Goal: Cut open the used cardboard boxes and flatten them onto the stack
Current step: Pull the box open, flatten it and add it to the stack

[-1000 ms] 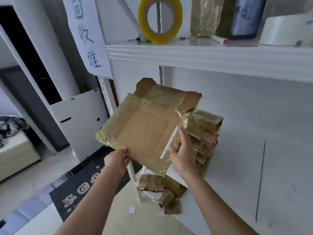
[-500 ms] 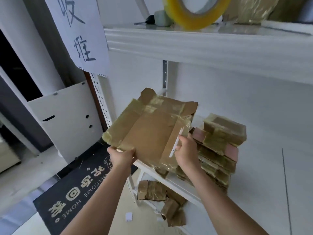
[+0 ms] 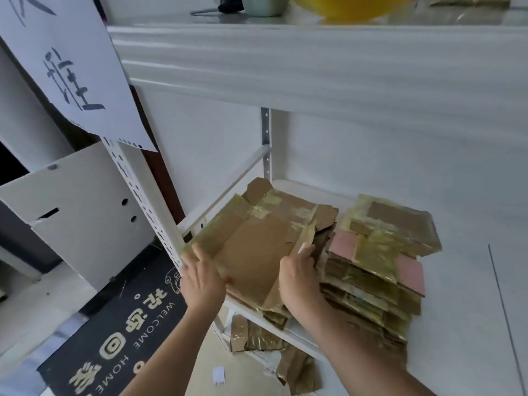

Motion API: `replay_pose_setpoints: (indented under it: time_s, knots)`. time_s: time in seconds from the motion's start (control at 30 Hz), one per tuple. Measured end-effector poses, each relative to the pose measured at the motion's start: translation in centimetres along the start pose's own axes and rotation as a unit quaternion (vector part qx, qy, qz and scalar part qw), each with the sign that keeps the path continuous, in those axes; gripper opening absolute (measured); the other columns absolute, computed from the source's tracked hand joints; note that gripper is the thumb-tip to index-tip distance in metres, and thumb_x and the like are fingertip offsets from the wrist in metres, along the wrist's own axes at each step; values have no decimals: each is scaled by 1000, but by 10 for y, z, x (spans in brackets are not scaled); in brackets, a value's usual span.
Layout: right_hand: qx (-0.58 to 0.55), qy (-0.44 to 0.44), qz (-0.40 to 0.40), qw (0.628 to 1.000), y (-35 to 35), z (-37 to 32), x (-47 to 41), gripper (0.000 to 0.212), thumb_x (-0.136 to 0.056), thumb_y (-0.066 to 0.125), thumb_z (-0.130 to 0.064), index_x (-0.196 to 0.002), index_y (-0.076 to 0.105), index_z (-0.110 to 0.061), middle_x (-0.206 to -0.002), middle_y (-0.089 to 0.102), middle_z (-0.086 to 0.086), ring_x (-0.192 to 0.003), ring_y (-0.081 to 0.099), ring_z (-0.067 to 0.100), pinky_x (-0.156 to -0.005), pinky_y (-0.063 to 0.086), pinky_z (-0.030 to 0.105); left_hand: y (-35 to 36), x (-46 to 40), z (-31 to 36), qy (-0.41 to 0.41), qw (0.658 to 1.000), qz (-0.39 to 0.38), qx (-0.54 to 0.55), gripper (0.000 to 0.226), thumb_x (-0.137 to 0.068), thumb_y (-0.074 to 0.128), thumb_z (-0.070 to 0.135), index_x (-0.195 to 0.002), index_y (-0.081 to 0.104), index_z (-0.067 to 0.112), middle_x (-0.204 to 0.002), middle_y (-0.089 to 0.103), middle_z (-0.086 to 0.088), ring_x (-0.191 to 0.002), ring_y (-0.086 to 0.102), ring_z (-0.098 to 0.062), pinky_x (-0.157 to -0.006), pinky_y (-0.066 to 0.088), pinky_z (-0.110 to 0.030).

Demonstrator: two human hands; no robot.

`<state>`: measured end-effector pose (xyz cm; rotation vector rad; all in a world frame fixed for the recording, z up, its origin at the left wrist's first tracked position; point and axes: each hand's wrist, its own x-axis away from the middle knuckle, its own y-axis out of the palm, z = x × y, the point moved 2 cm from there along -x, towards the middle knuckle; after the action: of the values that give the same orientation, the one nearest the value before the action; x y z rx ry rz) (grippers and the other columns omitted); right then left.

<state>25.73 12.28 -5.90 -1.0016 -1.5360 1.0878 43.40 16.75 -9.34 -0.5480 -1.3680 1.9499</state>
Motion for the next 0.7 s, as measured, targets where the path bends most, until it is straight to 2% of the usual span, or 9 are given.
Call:
replay_pose_setpoints:
  time_s: [0.03, 0.1, 0.17, 0.27, 0.37, 0.47, 0.57, 0.7]
  knots:
    - [23, 2, 9, 1000, 2, -1, -3, 39, -95, 43, 7, -133, 52, 4, -147, 25, 44, -127, 44, 37, -95, 47, 30, 2, -4, 4, 76, 996, 31, -47, 105, -72, 84, 39, -147, 13, 19, -137, 31, -13, -122, 42, -32, -97, 45, -41]
    - [73, -1, 32, 997, 7, -3, -5, 33, -96, 47, -4, -126, 60, -5, -145, 36, 29, -132, 32, 38, -100, 41, 35, 10, -12, 8, 197, 977, 0, -80, 93, -77, 79, 39, -149, 20, 33, -143, 28, -5, -125, 36, -27, -105, 38, -41]
    - [106, -36, 64, 992, 14, -4, -10, 34, -94, 53, -13, -127, 60, -8, -149, 29, 21, -136, 23, 37, -109, 31, 44, 18, -24, 10, 236, 965, -89, -66, 82, -83, 72, 46, -150, 26, 39, -157, 16, 0, -138, 25, -29, -115, 26, -45]
    - [72, -69, 65, 993, 27, -12, -22, 46, -95, 55, -18, -139, 49, -10, -155, 21, 22, -141, 23, 39, -117, 17, 52, 30, -40, 8, 255, 944, -191, -82, 82, -85, 65, 53, -152, 17, 45, -164, -5, 6, -149, -5, -34, -120, 5, -50]
    - [-10, -60, 4, 998, 46, -16, -37, 60, -100, 49, -43, -153, 27, -23, -162, 7, 20, -147, 9, 43, -118, 15, 55, 42, -52, 3, 257, 925, -260, -101, 84, -86, 64, 54, -151, 11, 51, -164, -9, 8, -147, -12, -40, -117, 10, -57]
    - [-23, -45, -38, 998, 69, -14, -46, 69, -99, 48, -50, -156, 14, -31, -163, -9, 18, -148, -7, 46, -119, 8, 58, 52, -62, 3, 265, 911, -287, -132, 88, -85, 66, 54, -151, 8, 50, -164, -8, 7, -147, -10, -42, -116, 14, -59]
    - [-26, -34, -42, 998, 80, -12, -51, 71, -97, 51, -50, -156, 13, -35, -164, -9, 15, -148, -8, 45, -118, 7, 59, 58, -66, 6, 290, 899, -283, -165, 90, -83, 65, 57, -152, 9, 46, -164, -2, 0, -147, -4, -45, -119, 13, -57]
    - [-13, -30, -52, 998, 82, -10, -55, 73, -96, 52, -53, -156, 15, -36, -165, -5, 14, -149, -2, 45, -117, 13, 58, 62, -68, 3, 284, 903, -287, -146, 91, -80, 70, 56, -151, 14, 48, -164, 1, 5, -144, 2, -45, -115, 27, -54]
